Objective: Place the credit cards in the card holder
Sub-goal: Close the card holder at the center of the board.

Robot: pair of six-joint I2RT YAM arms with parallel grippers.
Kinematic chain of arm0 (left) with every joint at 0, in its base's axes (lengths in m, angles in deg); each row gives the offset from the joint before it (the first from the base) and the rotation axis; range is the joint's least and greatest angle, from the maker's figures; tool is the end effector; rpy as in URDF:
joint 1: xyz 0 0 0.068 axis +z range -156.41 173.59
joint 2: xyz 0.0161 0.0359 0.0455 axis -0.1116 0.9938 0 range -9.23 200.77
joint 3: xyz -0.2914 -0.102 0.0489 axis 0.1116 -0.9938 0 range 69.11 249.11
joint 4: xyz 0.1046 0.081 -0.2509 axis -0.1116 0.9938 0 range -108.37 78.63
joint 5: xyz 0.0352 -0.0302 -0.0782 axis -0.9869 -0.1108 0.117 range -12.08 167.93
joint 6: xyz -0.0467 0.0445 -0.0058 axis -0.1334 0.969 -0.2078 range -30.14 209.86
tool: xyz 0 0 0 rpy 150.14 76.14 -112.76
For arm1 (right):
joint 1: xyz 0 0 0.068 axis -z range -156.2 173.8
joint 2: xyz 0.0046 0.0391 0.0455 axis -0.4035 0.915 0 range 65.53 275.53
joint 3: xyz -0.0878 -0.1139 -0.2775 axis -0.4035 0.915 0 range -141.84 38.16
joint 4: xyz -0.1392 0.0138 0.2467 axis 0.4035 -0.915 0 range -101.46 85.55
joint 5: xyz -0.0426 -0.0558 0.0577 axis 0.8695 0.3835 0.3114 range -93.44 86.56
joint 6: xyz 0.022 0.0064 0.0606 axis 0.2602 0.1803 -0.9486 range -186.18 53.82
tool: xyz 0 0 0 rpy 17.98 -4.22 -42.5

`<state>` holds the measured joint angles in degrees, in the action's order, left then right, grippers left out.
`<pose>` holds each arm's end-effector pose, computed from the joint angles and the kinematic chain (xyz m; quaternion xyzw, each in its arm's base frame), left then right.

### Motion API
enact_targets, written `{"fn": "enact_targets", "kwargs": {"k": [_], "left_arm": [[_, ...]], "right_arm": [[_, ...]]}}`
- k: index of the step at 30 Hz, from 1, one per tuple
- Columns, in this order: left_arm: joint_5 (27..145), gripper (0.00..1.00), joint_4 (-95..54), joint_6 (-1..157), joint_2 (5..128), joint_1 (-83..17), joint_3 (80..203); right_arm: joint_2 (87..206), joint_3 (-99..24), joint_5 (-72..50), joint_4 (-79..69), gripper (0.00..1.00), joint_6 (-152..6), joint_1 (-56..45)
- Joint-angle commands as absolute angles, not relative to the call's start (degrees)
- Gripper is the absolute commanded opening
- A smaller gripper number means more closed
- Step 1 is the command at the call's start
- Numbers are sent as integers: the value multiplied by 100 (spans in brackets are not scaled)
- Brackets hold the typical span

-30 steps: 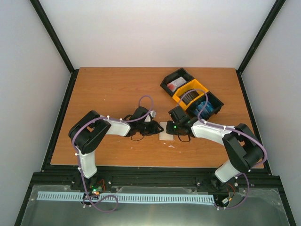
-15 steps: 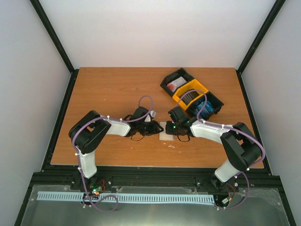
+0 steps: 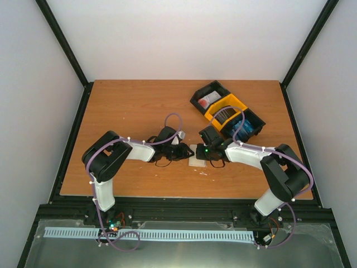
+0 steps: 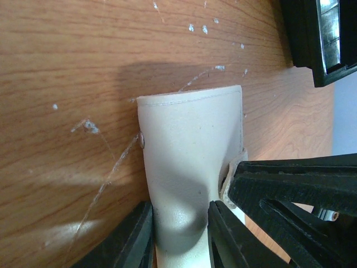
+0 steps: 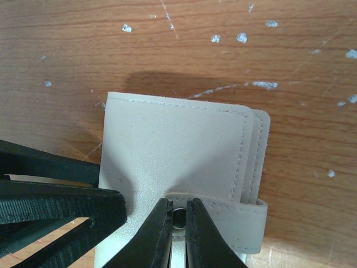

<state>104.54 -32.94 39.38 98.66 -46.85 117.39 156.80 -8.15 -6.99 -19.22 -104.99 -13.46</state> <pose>0.2786 -0.2674 0.1181 0.0090 0.9035 -0.4144 0.1093 0.2543 0.1974 0.1635 0.0050 0.9649 0.1844 0.1871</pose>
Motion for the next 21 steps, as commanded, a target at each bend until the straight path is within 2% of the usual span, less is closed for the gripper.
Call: {"fn": "enact_targets", "kwargs": {"k": [1, 10, 21], "left_arm": [[10194, 29, -2445, 3937, 10325, -4799, 11570], [10196, 29, -2442, 3929, 10359, -4799, 11592], [10211, 26, -2469, 3918, 10416, -4806, 11609]], "right_arm": [[15885, -886, -773, -1931, 5, -10450, -1353], [16200, -941, -685, -2237, 3, -10353, -1463], [16684, -1118, 239, -2984, 3, -10417, -1870]]}}
